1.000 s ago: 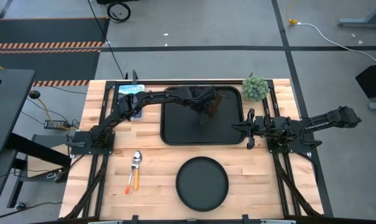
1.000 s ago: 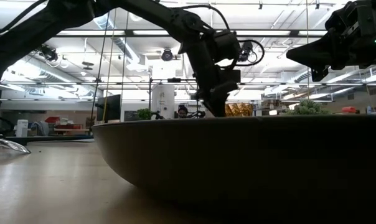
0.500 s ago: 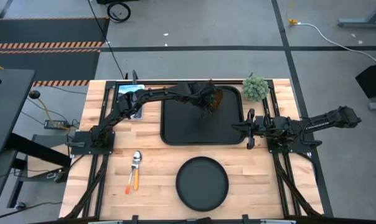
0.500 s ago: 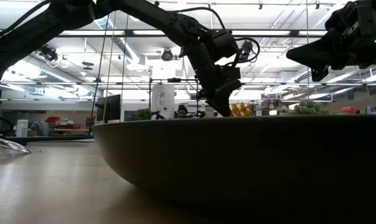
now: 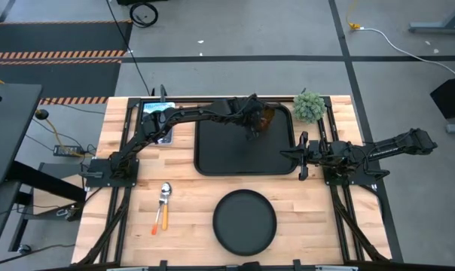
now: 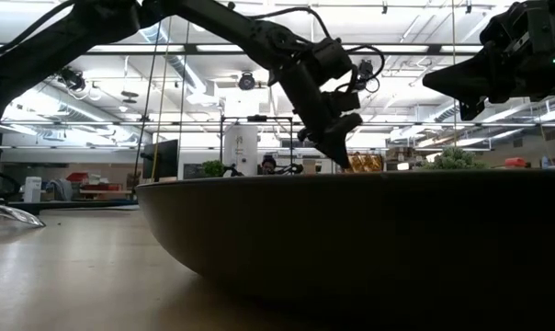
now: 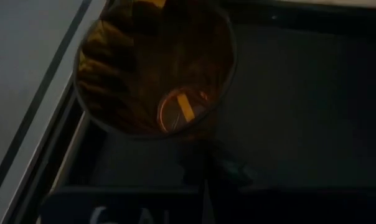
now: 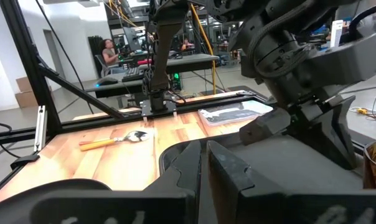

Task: Pick and place plate/cup/fork/spoon on tray
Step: Put the brown cup on the black tray

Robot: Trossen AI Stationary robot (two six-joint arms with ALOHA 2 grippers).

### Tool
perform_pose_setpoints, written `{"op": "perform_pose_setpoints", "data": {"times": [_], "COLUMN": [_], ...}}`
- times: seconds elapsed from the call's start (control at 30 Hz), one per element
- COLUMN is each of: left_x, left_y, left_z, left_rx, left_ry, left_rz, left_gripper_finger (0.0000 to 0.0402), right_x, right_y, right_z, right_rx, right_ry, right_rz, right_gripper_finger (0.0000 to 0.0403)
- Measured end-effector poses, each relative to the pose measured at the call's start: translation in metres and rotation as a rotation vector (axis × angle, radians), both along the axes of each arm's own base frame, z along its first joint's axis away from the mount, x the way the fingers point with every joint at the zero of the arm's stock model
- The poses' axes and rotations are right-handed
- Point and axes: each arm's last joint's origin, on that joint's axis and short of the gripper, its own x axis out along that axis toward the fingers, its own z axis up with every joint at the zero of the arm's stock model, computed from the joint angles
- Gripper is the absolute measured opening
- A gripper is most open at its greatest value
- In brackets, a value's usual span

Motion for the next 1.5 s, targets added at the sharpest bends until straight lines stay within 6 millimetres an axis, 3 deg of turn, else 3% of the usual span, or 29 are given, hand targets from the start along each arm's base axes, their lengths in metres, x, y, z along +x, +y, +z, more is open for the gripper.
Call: {"op": "perform_pose_setpoints", "data": {"times": [0.3, 0.77, 1.07, 1.5], "left_x": [-0.014, 0.001, 0.008, -0.004], "left_y": [0.001, -0.001, 0.001, 0.025], "left_z": [-0.007, 0.001, -0.015, -0.017], "left_rx": [-0.085, -0.073, -0.065, -0.067], "left_ry": [0.134, -0.048, -0.055, -0.009], "left_rz": [0.026, 0.04, 0.032, 0.11], "left_gripper_finger": [0.0016, 0.0016, 0.0016, 0.0016], "right_x": [0.0, 0.0, 0.0, 0.0], "right_y": [0.0, 0.0, 0.0, 0.0], "right_z": [0.0, 0.0, 0.0, 0.0], "right_rx": [0.0, 0.0, 0.0, 0.0], "right_ry": [0.0, 0.001, 0.0, 0.001], "right_rz": [0.0, 0.0, 0.0, 0.0], "right_gripper_finger": [0.0034, 0.0034, 0.0034, 0.0034]}}
